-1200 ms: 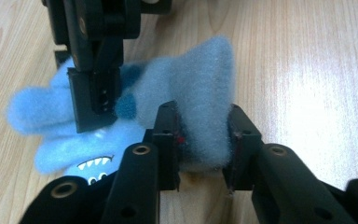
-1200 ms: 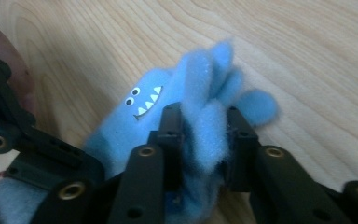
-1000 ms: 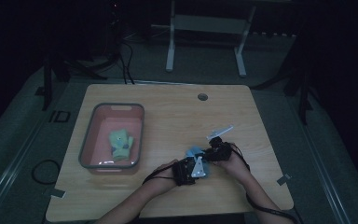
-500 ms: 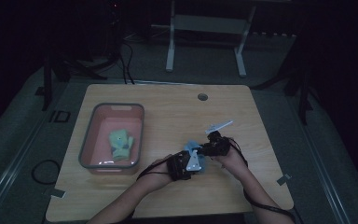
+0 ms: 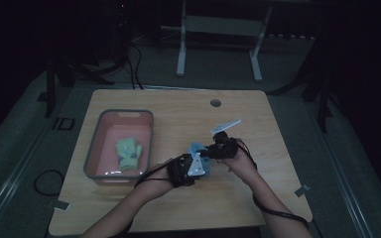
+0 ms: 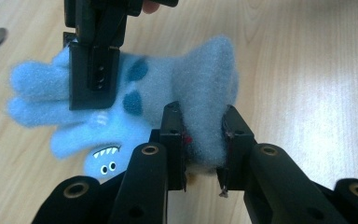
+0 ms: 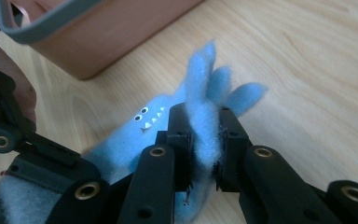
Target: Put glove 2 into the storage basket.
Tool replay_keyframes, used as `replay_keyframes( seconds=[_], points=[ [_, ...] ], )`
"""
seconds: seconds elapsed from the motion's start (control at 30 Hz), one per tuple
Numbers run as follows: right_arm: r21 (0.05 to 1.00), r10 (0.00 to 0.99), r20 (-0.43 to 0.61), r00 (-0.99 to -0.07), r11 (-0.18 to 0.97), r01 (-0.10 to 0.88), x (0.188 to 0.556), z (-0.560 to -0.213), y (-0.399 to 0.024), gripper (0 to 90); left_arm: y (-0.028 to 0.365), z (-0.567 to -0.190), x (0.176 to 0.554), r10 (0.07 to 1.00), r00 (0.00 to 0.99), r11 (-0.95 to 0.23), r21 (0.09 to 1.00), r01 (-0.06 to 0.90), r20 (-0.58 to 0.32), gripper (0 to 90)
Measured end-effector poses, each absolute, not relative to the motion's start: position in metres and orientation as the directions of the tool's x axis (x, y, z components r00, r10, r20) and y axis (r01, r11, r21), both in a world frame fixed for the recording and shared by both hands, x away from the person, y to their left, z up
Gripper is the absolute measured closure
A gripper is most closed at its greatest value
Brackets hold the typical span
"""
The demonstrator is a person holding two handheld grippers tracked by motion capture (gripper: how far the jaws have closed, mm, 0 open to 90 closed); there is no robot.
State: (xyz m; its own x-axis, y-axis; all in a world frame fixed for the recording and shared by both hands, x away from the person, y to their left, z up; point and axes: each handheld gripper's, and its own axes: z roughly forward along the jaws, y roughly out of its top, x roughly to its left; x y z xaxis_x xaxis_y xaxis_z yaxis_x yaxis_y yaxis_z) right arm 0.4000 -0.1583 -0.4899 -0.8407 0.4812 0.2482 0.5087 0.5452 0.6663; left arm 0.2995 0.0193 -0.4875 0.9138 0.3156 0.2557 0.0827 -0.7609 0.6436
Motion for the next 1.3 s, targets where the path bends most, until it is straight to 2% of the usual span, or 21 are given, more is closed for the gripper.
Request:
replay_keyframes(
  seconds=[0.57,1.3],
  points=[
    [0.696,0.423,0.228,-0.877,0.559,0.451,0.410,-0.457,-0.114,79.4,0.057,-0.459,0.300,0.359,0.889,-0.769,0.629,0.110,0.284,75.9],
    [0.717,0.344,0.206,-0.916,0.584,0.381,0.414,-0.433,-0.044,79.6,0.114,-0.438,0.288,0.438,0.842,-0.769,0.617,0.169,0.316,76.0]
  ],
)
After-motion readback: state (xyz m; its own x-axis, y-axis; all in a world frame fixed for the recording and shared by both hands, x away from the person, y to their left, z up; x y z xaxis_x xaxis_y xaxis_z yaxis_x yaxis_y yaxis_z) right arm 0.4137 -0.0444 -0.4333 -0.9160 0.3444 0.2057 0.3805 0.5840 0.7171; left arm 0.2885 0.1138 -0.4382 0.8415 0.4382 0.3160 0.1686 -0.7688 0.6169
